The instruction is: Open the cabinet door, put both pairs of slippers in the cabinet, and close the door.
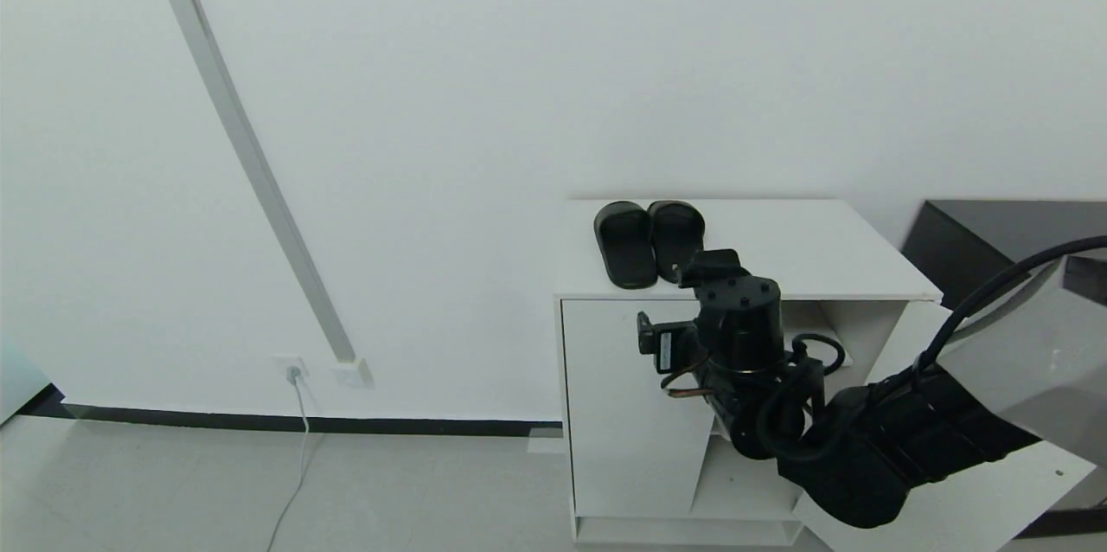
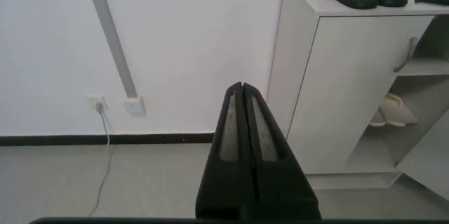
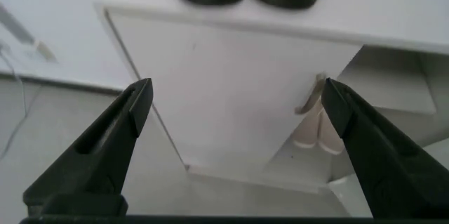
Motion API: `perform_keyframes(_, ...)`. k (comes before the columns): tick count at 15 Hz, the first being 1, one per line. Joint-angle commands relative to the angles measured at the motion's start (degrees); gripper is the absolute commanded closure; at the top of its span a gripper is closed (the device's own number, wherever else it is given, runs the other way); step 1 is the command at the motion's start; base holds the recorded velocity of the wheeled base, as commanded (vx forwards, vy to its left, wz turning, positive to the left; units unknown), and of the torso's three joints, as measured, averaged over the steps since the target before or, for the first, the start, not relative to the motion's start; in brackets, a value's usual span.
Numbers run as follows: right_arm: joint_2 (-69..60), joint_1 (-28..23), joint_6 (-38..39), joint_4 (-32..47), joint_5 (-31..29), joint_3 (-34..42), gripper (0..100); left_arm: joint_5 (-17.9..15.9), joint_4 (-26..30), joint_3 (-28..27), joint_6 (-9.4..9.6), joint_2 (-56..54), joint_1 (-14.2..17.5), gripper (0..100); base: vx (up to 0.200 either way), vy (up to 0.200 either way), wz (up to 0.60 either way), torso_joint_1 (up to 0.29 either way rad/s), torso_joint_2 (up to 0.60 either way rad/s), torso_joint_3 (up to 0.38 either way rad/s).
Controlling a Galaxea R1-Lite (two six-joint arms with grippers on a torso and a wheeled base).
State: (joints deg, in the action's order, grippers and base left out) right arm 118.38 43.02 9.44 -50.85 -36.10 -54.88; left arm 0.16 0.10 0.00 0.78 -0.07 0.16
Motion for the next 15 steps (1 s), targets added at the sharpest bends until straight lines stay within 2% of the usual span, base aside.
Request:
perform_keyframes(1,-1.22,-0.48,0.14,0.31,-0.73,-2.16,0,0.02,-0.01,0.0,0.01,0.07,0.02,100,0.2,0.0,0.0,0.002,0.0,-0.002)
perform_keyframes(4,0.09,-0.57,0.14,0.31,-2.49,-2.95,0,0.02,-0.01,0.0,0.01,0.07,0.02,100,0.2,0.0,0.0,0.004,0.0,0.001)
perform_keyframes(15,4.66,-2.15,0.14,0.13,-1.78,-4.88,0,0.02,-0.01,0.0,0.01,0.07,0.02,100,0.2,0.0,0.0,0.003,0.0,0.001)
